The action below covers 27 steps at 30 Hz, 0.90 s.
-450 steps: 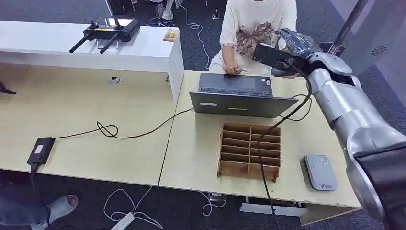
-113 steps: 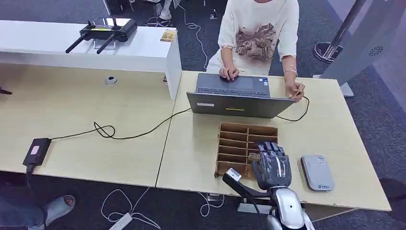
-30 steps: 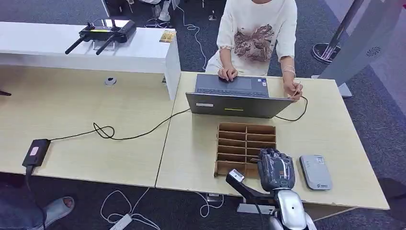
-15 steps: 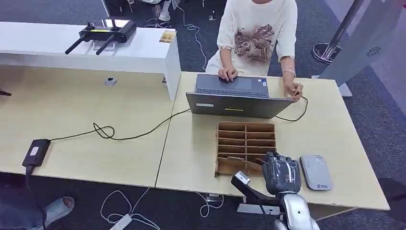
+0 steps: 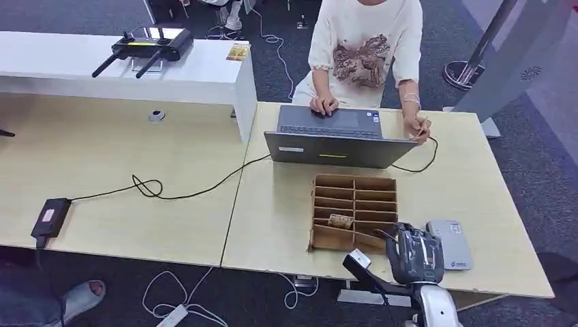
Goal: Pass the card to the sensor for recognition and then transmit it.
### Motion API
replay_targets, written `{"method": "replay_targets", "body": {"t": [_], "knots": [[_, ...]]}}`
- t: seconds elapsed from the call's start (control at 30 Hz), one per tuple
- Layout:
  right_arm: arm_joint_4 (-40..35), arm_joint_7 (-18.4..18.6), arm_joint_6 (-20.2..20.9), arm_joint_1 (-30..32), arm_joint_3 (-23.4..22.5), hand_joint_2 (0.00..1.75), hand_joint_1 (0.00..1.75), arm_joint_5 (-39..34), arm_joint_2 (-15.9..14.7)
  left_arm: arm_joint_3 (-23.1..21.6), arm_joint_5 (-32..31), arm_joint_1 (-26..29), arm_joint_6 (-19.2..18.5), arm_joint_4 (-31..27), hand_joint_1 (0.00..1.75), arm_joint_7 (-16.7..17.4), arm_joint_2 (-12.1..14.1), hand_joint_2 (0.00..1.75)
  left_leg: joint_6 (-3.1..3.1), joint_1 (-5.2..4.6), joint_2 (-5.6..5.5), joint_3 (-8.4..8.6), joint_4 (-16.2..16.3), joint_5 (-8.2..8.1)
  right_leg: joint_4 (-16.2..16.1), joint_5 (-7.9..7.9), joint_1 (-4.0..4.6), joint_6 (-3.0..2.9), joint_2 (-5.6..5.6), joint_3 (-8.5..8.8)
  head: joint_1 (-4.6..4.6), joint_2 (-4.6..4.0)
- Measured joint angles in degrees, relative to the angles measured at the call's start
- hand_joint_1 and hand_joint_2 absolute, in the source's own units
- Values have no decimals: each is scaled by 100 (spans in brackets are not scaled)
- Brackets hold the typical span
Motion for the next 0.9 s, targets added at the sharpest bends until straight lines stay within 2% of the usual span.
{"method": "replay_targets", "body": {"t": [0.3, 0.63, 0.9], "knots": [[7, -13, -55, -4, 0, 175, 175, -70, -26, 341, 263, 83, 188, 0, 0, 144, 37, 0, 0, 0, 0, -2, 0, 0, 1, -1, 1, -1, -1, -4, 0, 0], [7, -345, -628, -18, 2, 175, 175, -190, -26, 586, 407, 83, 315, 0, 0, 144, 57, 0, 0, -1, 0, -4, -1, 0, 1, -1, 0, -1, 0, -4, 0, 0], [-26, -442, -824, -22, 2, 175, 175, -186, -26, 767, 540, 104, 424, 0, 0, 144, 79, 0, 0, 0, 0, -5, -1, 0, 1, -1, 0, -1, -1, -4, 0, 0]]}}
